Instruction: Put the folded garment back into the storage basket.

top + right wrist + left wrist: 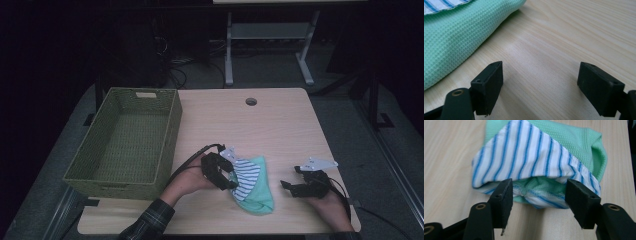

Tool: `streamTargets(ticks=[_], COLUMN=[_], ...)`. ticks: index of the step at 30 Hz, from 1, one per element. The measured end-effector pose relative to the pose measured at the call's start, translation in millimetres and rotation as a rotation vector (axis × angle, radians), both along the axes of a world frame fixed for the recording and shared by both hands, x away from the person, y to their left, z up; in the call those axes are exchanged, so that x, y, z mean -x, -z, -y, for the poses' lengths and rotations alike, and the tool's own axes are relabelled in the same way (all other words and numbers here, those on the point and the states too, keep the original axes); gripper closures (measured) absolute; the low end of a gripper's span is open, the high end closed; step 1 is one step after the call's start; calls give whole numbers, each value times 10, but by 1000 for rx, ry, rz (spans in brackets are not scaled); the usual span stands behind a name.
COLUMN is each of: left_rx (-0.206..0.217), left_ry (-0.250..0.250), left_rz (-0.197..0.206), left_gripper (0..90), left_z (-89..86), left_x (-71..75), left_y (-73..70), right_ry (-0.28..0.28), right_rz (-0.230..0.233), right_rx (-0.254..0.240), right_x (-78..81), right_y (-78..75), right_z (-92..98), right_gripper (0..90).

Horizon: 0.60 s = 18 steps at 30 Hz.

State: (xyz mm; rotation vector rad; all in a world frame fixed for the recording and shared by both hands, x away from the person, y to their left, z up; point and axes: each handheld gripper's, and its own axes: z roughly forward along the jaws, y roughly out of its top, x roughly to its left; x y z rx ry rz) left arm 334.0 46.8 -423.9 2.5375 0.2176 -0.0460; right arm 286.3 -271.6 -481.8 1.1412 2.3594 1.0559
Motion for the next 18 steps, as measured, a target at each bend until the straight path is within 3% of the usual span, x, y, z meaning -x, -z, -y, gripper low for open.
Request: streamTargets(ticks=[9, 18], left_rx=[-66, -107], left_ry=[46, 49], left_rz=[-3, 11], left_gripper=[305, 237], left_z=[145, 193], left_x=[29, 50], left_y=[135, 239], right_ry=[1, 2], right_rz=[0, 0], right_rx=[0, 0], right_x=[0, 1], right_y=[1, 1], right_z=[0, -1], right_gripper=[206, 206])
